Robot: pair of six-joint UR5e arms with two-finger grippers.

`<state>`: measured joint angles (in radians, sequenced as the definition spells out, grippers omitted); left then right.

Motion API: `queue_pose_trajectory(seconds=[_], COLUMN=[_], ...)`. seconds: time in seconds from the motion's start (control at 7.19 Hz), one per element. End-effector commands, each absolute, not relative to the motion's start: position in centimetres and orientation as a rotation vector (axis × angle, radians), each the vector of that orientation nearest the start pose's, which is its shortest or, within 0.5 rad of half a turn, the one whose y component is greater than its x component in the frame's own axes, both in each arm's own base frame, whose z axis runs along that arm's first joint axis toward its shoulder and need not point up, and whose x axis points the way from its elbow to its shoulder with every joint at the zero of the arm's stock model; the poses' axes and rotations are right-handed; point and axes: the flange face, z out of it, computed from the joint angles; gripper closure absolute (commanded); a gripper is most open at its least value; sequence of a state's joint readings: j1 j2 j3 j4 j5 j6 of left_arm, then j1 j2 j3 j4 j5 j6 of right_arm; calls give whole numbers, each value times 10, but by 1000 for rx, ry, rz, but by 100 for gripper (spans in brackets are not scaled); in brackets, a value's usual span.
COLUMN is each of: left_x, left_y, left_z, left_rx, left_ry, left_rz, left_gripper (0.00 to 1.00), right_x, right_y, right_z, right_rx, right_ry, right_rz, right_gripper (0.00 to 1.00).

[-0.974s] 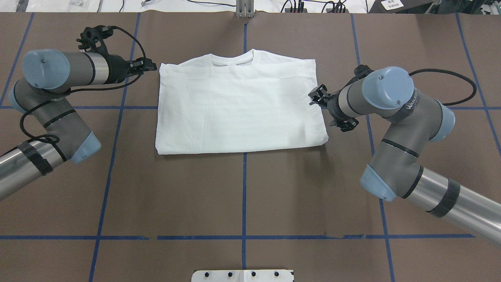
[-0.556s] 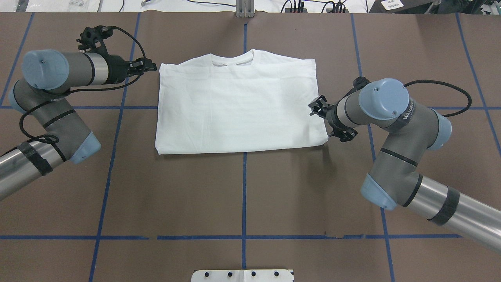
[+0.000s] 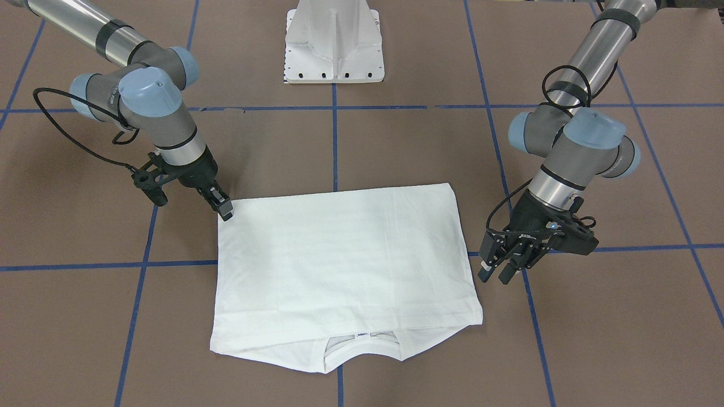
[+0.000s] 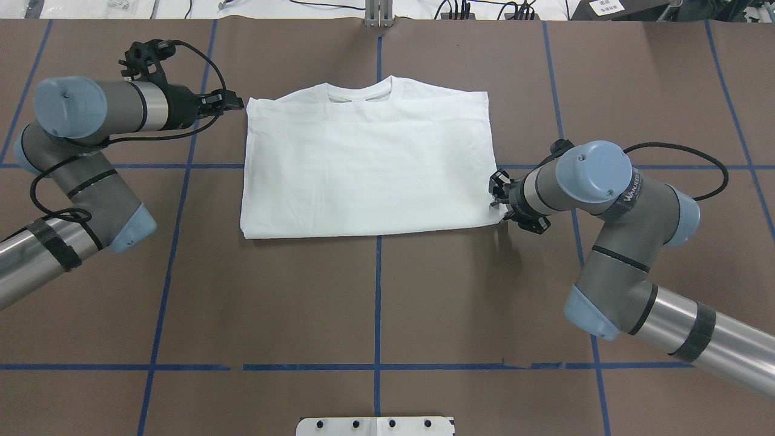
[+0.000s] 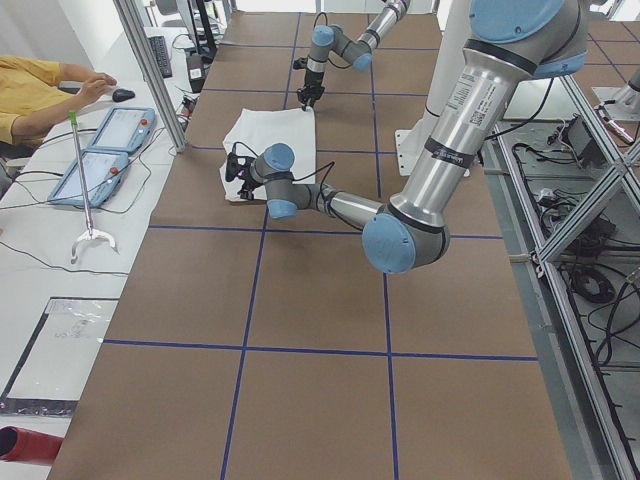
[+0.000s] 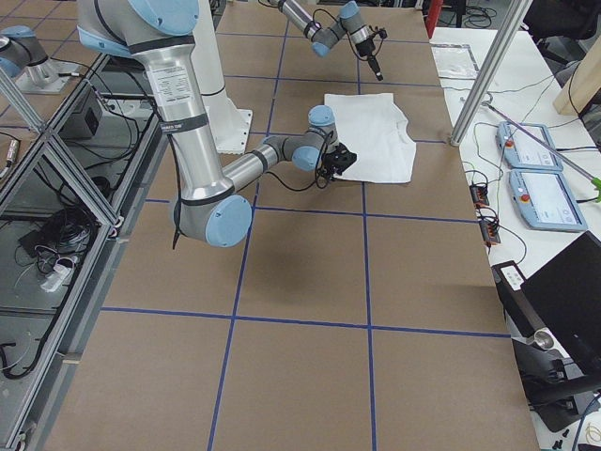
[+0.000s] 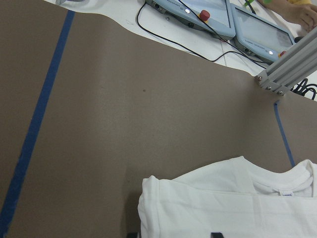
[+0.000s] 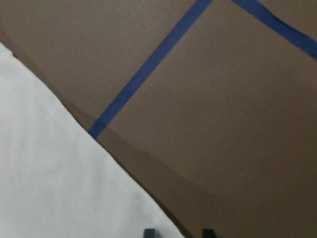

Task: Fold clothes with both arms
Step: 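Move the right gripper down to the folded shirt's side edge nearest it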

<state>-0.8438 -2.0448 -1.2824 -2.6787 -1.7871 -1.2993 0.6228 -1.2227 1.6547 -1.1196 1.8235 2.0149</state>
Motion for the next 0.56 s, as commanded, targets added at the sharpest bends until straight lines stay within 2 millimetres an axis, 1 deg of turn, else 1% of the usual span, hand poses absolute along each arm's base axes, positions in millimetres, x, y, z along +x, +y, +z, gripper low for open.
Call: queue_pose_trajectory(seconds=[0.0,0.14,0.28,0.42], left_x=[382,381,380,383], left_y=[-597,-597,-593,-586], left_z=[398,397,384,375], left_rx=[529,530,535,488], left_ry=[1199,1202,1226,1266], left_rz=[-348,-349,-336,-284], left_gripper=[42,42,42,42], right_x=[-449,-429,-398,-384], right_y=[-456,-437,-406,-367], right_z=[368,365,361,359], right_rx=[-184,-208,-223,-282], right_ry=[-956,-974,-998,-999], right_rz=[864,849,828,772], right_gripper=[100,100,100,100])
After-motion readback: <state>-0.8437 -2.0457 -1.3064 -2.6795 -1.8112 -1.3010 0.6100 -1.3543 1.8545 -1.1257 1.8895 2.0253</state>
